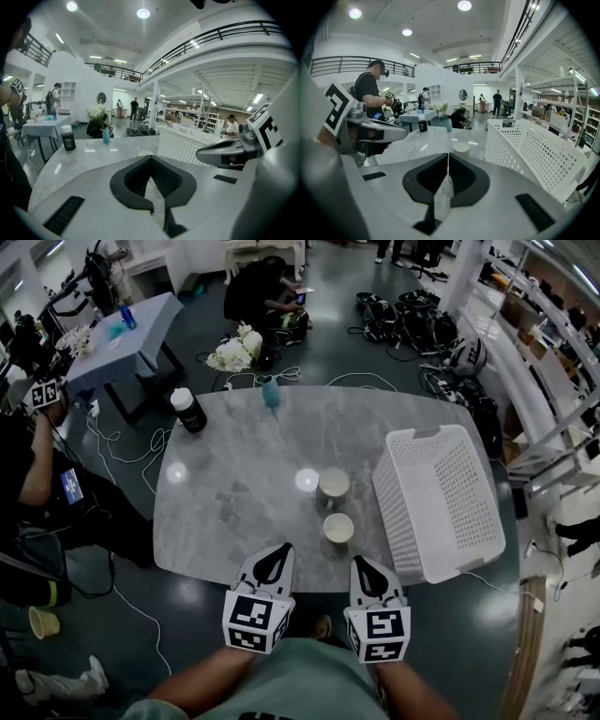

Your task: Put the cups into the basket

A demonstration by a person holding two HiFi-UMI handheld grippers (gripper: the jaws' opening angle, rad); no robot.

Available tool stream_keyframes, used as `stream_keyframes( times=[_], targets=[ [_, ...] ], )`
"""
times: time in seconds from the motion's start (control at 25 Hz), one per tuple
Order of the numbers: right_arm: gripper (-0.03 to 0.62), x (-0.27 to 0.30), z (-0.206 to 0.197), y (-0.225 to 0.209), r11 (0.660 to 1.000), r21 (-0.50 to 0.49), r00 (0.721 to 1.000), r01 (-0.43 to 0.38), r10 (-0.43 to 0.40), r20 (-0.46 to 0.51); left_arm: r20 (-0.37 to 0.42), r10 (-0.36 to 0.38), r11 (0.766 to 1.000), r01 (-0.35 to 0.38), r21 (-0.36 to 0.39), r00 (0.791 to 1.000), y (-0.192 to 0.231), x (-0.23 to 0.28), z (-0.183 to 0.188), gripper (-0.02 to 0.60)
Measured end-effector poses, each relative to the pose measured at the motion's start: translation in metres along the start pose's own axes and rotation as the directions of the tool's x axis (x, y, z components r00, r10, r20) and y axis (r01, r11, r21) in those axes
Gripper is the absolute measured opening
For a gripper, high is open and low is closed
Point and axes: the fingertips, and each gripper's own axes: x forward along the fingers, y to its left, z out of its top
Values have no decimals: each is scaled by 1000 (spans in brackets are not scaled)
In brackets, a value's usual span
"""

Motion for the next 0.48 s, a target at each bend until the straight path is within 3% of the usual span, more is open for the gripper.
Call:
stream_keyframes(
  times=[0.36, 0.48],
  targets=[
    [21, 31, 4, 9, 999, 21, 999, 32, -31, -45, 4, -57, 998, 57, 8, 998, 31, 24, 5, 2],
    [112, 40, 3, 10, 998, 23, 997, 51, -49, -64, 10, -75, 997, 75, 13, 997, 41, 32, 4, 2]
  ],
)
